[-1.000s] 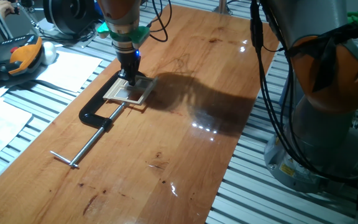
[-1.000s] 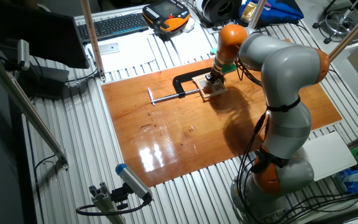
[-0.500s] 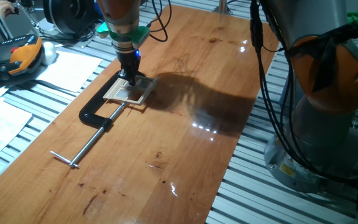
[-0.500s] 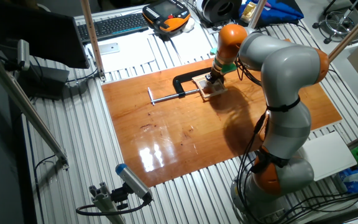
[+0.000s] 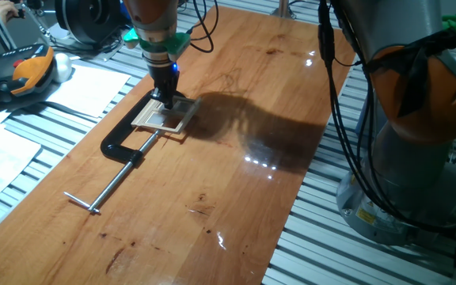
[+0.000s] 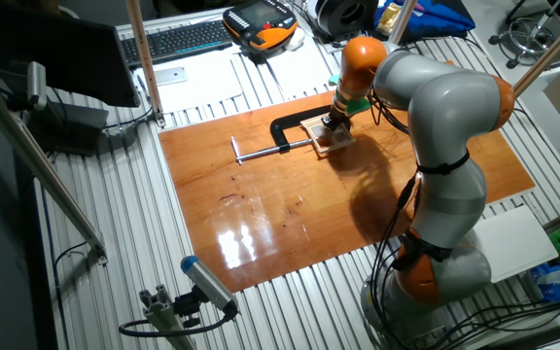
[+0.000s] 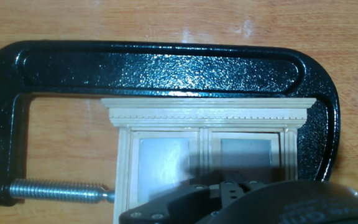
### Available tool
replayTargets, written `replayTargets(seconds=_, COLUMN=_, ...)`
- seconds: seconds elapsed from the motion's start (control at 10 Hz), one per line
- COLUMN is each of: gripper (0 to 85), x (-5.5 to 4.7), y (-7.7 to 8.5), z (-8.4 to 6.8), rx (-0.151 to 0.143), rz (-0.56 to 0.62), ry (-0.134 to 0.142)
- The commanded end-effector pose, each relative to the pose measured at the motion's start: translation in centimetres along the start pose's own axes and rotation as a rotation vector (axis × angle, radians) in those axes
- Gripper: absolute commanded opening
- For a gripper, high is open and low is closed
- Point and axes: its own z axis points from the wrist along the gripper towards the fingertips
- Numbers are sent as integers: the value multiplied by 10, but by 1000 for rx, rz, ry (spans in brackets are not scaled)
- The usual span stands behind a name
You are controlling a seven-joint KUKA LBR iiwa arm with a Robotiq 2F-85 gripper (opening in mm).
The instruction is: Close a sliding window
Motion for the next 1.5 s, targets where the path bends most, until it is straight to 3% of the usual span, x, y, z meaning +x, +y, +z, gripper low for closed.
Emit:
replayTargets(seconds=0.0, gripper=0, x=0, y=0, z=0, rx=0, rz=0, ry=0)
replayTargets(seconds=1.4, gripper=0, x=3, y=1, z=0, rx=-6, rz=-3, ry=4)
